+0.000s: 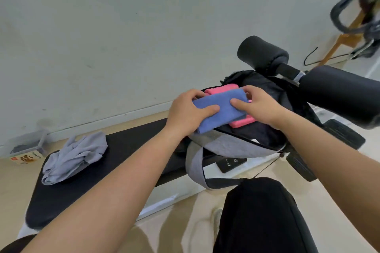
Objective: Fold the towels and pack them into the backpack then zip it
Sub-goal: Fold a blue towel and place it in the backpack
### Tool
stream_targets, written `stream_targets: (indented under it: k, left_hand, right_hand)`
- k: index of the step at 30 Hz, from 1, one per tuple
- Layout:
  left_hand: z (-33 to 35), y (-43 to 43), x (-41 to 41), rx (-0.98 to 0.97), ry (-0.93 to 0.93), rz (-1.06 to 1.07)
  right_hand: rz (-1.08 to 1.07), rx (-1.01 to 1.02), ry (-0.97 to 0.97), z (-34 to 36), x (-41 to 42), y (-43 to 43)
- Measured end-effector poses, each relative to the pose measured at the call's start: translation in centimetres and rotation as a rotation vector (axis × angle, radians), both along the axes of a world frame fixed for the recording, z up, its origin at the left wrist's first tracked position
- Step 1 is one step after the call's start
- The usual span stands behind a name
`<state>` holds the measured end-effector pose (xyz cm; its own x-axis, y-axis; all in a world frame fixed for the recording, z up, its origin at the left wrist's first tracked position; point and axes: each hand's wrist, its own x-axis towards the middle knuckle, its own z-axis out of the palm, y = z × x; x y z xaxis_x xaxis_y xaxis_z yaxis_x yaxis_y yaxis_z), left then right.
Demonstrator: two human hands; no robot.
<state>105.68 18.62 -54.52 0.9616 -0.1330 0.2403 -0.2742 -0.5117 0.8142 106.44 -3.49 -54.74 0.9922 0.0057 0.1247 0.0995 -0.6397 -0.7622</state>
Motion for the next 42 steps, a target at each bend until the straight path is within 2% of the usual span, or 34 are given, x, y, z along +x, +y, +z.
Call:
stream_targets:
  k: [3,6,11,13,17,21,22,25,27,28,29,30,33,37,40,42]
  left_hand:
    - [-1.0,-6.9,1.8,-0.012,0.154,-0.043]
    - [-3.4,-10.9,2.4,0.144,0.259,-0.156]
    - [-6.7,-11.7,3.1,0.64,0.113,-0.245]
    - [-6.8,-11.0,3.1,0.749,0.064,-0.231]
    - [-6.5,-9.2,2.9,0.836,0.046,-0.28]
    - [-6.2,-7.5,2.8,0.721,0.1,-0.376]
    - [-6.1,-7.2,2.8,0.689,0.097,-0.38]
    - [-5.9,-6.7,2.9,0.607,0.094,-0.395]
    - [-5.7,-6.6,2.9,0.583,0.098,-0.423]
    - [-5.6,-6.5,3.0,0.581,0.1,-0.44]
    - [-5.5,-6.5,3.0,0.584,0.106,-0.456]
    - [-5.5,-6.5,3.0,0.592,0.115,-0.472]
    - [-5.5,-6.2,2.9,0.636,0.131,-0.505]
    - [-5.3,-5.7,2.6,0.635,0.13,-0.478]
    - [-5.4,-5.7,2.4,0.646,0.128,-0.45]
    - [-5.7,-5.7,2.5,0.649,0.129,-0.427]
  right_hand:
    - [-0.176,-0.179,0.083,-0.7,0.6,-5.3]
    - [-0.277,-0.402,0.221,-2.5,0.8,-7.8]
    - [-0.28,-0.647,0.227,-5.5,1.4,-7.2]
    - [-0.299,-0.734,0.197,-5.6,1.6,-6.9]
    - [-0.372,-0.829,0.076,-5.5,1.6,-6.8]
    - [-0.375,-1.123,-0.026,-7.1,0.8,-6.1]
    - [-0.38,-1.145,-0.047,-7.6,0.7,-5.8]
    - [-0.371,-1.059,-0.22,-8.1,0.2,-5.0]
    - [-0.269,-0.882,-0.217,-8.1,-0.3,-4.2]
    - [-0.235,-0.772,-0.119,-8.3,-0.5,-3.7]
    - [-0.175,-0.673,0.063,-8.6,-0.6,-3.5]
    - [-0.109,-0.651,0.207,-8.9,-0.6,-3.5]
    - [-0.059,-0.717,0.287,-9.4,-0.3,-4.0]
    - [-0.134,-0.657,0.351,-9.4,0.5,-4.9]
    - [-0.149,-0.694,0.454,-9.0,0.5,-4.5]
    - [-0.149,-0.758,0.426,-8.2,0.9,-3.7]
